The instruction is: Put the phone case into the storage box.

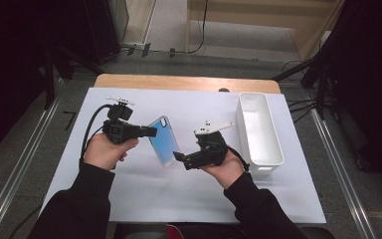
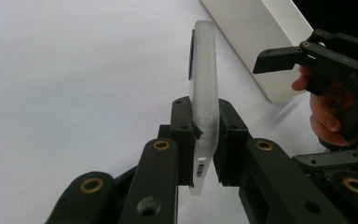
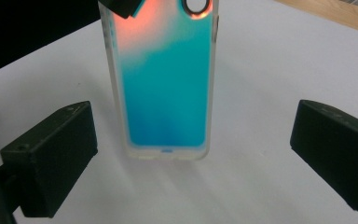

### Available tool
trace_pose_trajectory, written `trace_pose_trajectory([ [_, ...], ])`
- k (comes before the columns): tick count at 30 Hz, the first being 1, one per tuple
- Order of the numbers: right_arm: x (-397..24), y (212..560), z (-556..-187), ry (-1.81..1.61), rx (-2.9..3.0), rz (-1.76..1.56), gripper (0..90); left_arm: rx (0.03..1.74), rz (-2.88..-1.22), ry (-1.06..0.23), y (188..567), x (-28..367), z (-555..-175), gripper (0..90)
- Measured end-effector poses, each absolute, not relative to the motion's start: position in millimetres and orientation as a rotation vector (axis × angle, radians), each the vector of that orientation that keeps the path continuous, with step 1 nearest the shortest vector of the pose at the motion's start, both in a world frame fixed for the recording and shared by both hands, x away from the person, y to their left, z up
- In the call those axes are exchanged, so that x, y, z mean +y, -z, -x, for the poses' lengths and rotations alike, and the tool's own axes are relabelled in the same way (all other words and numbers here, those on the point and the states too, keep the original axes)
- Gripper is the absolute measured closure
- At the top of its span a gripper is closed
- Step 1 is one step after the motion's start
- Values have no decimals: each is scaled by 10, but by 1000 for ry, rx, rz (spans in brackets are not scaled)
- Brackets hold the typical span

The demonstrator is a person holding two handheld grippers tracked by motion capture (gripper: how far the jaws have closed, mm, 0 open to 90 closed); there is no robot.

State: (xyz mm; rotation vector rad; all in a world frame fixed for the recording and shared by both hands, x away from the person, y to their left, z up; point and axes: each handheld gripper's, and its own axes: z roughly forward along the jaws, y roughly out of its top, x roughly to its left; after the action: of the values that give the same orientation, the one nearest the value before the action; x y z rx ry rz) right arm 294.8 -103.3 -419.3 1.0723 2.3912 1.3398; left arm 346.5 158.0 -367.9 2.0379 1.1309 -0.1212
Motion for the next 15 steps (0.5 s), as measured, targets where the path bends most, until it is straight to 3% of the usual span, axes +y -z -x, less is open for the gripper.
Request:
trace_pose_trajectory([
  [15, -937, 4081, -2910, -1324, 2368, -1085, 0, 1113, -2076, 148, 3712, 1451, -3427, 796],
])
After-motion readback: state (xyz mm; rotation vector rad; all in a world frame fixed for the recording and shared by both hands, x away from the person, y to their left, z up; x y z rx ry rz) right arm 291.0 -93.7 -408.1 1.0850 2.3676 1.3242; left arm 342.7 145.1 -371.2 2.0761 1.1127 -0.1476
